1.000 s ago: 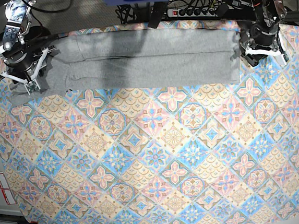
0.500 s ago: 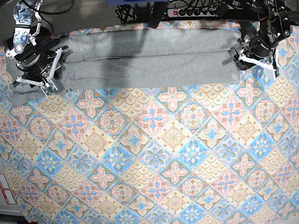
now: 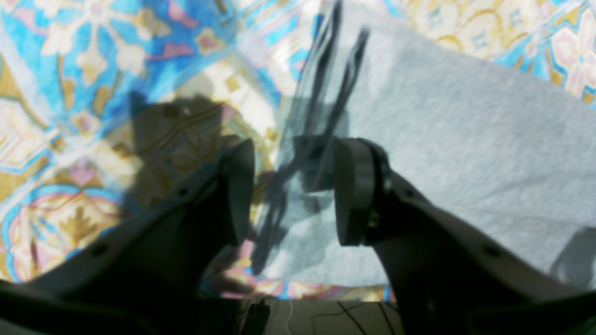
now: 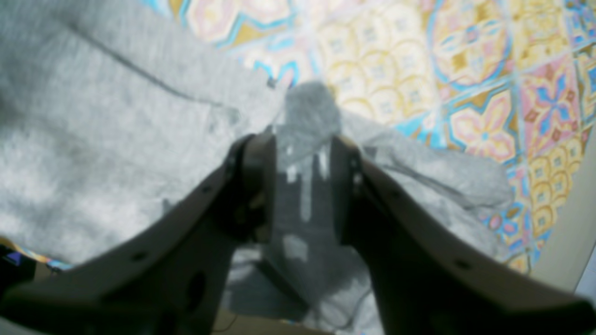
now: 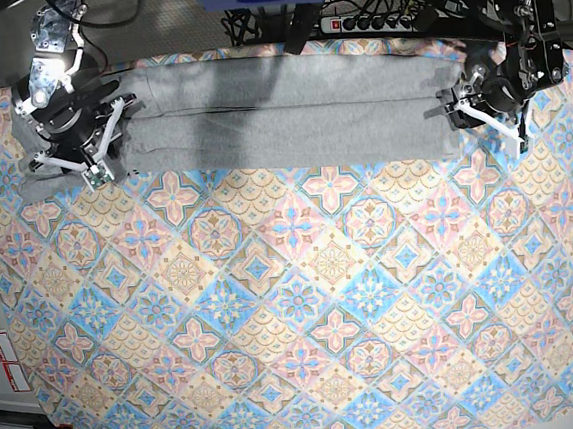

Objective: Fold the T-shirt properly
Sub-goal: 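Regrip the strip's ends with both grippers, pressing the folded layers flat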

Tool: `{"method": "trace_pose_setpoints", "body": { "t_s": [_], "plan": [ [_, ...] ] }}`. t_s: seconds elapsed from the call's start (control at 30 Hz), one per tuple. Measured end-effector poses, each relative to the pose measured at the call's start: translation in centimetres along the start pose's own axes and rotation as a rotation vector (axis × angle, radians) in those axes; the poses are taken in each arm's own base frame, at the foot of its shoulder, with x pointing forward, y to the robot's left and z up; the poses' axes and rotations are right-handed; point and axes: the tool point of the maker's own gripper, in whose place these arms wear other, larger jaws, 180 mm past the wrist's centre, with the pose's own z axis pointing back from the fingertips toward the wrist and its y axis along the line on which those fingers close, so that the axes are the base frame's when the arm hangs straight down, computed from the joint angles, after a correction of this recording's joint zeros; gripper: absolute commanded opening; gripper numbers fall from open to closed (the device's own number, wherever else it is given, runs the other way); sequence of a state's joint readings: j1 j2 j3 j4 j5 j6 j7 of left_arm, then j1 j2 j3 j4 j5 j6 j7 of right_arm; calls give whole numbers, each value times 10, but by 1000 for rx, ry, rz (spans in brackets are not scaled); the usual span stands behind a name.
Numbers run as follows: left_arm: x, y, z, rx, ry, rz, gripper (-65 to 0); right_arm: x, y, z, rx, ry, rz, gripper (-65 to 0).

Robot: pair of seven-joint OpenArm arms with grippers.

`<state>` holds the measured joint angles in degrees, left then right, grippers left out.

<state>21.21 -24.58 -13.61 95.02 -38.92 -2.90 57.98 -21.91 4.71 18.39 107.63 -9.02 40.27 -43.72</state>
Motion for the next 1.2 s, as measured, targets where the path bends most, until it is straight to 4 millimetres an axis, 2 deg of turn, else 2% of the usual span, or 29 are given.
{"method": "trace_pose_setpoints", "body": {
  "t_s": [0.17,0.3,0.4,0.53,0.67,0.73,1.03,1.2],
  "plan": [
    [-9,7,-5,11,27,19,-353,1,-1,0,-2,-2,0,-466],
    [-8,13,-4,22,33,13,-244,0,-1,0,-3,-1,0,-466],
    [-5,15,-2,28,30,4,-203,0,-1,0,-2,-1,0,-466],
    [-3,18,-1,36,30,-5,-203,0,-1,0,-2,0,0,-466],
    [-10,-2,-11,-7,65,-58,-197,0,0,0,-1,-1,-1,-466],
    [-9,-6,-17,-16,72,-56,-197,-1,0,0,0,3,0,-466],
    [-9,-1,-19,-2,77,-49,-202,-2,-1,1,-3,3,-1,-466],
    [-22,8,-28,6,114,0,-202,0,-1,0,-3,-1,-2,-466]
  ]
}}
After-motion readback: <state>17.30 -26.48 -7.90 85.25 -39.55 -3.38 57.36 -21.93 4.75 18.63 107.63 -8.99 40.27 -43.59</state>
